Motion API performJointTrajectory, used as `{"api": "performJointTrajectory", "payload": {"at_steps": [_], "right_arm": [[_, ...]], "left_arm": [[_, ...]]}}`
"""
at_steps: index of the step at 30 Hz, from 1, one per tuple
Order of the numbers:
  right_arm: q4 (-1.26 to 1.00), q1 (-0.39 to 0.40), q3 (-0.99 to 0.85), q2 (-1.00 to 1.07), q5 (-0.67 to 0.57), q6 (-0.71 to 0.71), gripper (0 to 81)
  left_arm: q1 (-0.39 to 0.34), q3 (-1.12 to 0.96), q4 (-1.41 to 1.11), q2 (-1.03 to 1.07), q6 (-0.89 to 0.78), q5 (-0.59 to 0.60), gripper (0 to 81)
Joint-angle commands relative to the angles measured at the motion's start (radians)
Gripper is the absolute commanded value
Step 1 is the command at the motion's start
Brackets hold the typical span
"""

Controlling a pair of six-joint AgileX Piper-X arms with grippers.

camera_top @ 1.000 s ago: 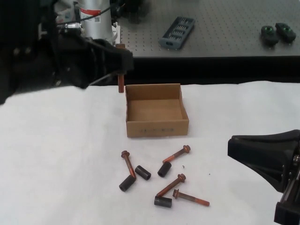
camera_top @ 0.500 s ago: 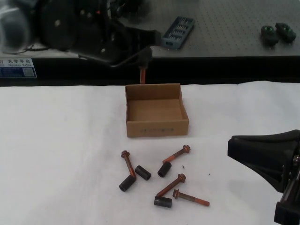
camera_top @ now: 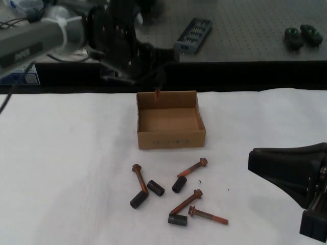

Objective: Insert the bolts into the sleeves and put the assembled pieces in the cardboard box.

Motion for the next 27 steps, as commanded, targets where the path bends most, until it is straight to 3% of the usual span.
{"api": "performJointTrajectory", "payload": {"at_steps": [1,27], "right_arm": [[0.006,-0.002,-0.004,-0.008,0.002,0.002,2.8],[0.109,-0.002,-0.004,-0.008,0.002,0.002,2.8]], "left_arm": [[0.012,-0.02,0.001,0.055,-0.017,-0.002,0.6],[0.011,-0.02,0.001,0.178,-0.019,-0.065,0.6]]}}
